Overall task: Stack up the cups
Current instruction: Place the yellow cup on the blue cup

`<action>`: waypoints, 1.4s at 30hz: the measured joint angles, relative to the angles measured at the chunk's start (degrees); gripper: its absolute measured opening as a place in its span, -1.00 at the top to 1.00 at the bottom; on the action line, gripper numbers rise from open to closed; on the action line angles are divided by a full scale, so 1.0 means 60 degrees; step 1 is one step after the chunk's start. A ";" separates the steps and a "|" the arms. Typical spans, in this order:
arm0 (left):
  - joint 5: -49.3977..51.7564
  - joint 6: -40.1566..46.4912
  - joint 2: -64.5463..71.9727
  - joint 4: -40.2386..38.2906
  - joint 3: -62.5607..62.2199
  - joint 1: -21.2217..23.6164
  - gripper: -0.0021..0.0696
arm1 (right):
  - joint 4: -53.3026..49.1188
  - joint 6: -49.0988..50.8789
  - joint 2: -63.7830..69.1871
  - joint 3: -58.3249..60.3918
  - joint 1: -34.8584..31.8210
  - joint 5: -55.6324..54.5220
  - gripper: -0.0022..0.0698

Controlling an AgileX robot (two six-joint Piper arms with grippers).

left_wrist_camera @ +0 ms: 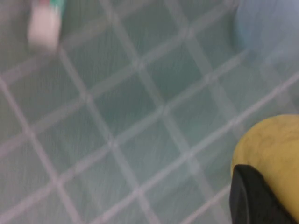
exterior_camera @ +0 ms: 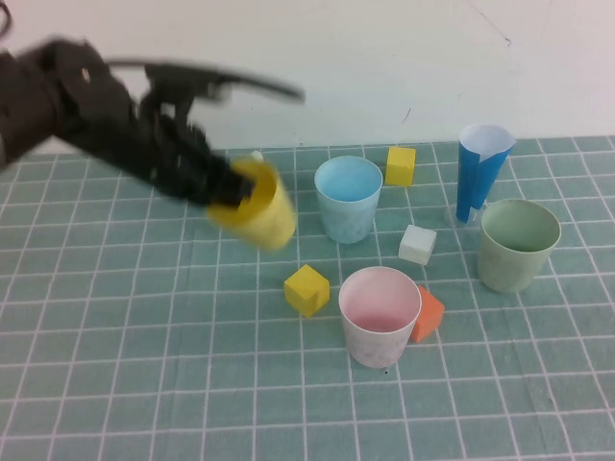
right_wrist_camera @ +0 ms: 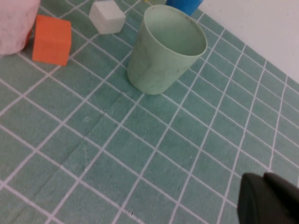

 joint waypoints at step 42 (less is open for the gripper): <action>-0.0069 -0.2484 0.3038 -0.0082 -0.5388 -0.1069 0.30 | 0.0645 0.0487 0.0000 0.0074 0.0000 0.0615 0.95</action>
